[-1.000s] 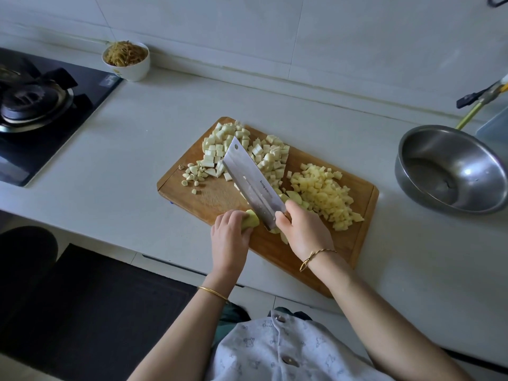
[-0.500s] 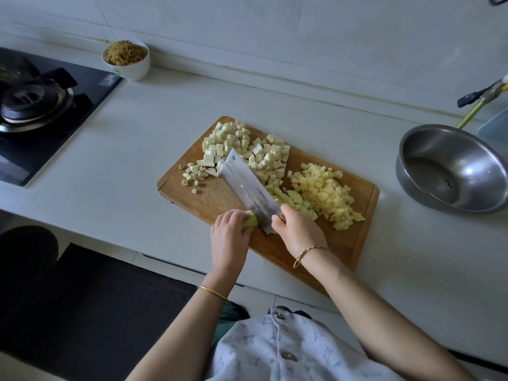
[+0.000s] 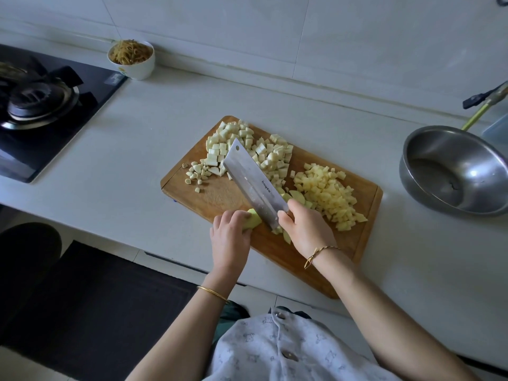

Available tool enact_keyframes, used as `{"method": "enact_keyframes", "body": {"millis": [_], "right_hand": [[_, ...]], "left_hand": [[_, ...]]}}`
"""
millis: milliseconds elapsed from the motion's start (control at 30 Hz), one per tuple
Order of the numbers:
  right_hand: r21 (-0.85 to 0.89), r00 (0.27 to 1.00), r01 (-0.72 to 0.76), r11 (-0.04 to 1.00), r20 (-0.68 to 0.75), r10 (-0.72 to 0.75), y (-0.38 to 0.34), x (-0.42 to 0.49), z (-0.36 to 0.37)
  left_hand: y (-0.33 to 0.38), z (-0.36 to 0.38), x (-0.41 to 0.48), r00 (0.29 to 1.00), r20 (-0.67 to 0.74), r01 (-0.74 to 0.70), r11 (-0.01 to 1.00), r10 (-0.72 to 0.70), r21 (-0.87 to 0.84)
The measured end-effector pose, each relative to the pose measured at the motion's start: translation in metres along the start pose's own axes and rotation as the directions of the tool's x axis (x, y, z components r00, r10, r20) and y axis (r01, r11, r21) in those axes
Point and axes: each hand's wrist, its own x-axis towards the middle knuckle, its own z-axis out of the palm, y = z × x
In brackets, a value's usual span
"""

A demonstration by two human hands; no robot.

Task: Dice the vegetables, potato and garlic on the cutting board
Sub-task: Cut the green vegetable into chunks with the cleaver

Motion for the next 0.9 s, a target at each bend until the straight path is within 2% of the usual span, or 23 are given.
{"method": "enact_keyframes", "body": {"millis": [333, 533, 767, 900], "right_hand": [[-0.058, 0.997, -0.034, 0.998, 0.068, 0.038, -0.007, 0.006, 0.012], [0.009, 0.994, -0.098, 0.995, 0.044, 0.097, -0.001, 0.007, 0.013], [0.06, 0.998, -0.038, 0.997, -0.038, 0.04, -0.005, 0.005, 0.002], [0.055, 0.999, -0.023, 0.998, -0.027, 0.025, -0.005, 0.002, -0.001]], "left_hand": [[-0.001, 0.001, 0.001, 1.0, -0.002, 0.003, 1.0, -0.003, -0.006], [-0.001, -0.001, 0.0, 1.0, -0.004, 0.027, 0.999, -0.027, -0.017], [0.0, 0.0, 0.001, 0.999, -0.016, 0.033, 0.999, -0.033, -0.008], [0.0, 0.001, 0.001, 1.0, -0.018, 0.023, 1.0, -0.023, -0.011]]}}
